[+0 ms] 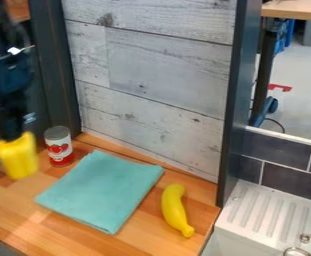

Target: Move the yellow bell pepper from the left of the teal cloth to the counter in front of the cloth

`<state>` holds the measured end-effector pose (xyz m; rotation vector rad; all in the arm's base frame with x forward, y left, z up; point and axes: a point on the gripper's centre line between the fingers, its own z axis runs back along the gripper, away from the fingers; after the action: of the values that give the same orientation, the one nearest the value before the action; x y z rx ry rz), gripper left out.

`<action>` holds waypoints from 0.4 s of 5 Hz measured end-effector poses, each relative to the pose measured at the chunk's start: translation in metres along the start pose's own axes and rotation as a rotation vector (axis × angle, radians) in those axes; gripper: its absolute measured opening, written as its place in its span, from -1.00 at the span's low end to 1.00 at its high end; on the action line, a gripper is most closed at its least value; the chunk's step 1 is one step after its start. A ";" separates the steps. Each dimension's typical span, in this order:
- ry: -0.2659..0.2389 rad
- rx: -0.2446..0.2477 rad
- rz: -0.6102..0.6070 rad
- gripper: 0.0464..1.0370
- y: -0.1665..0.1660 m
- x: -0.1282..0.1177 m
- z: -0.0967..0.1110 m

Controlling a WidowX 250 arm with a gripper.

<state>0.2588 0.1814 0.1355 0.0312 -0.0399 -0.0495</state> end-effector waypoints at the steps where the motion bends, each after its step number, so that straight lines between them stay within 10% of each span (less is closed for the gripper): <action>1: -0.020 -0.017 -0.034 -0.87 -0.044 0.002 0.014; 2: -0.027 -0.049 -0.137 -0.87 -0.097 0.007 0.005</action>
<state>0.2607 0.0842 0.1375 -0.0158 -0.0633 -0.1881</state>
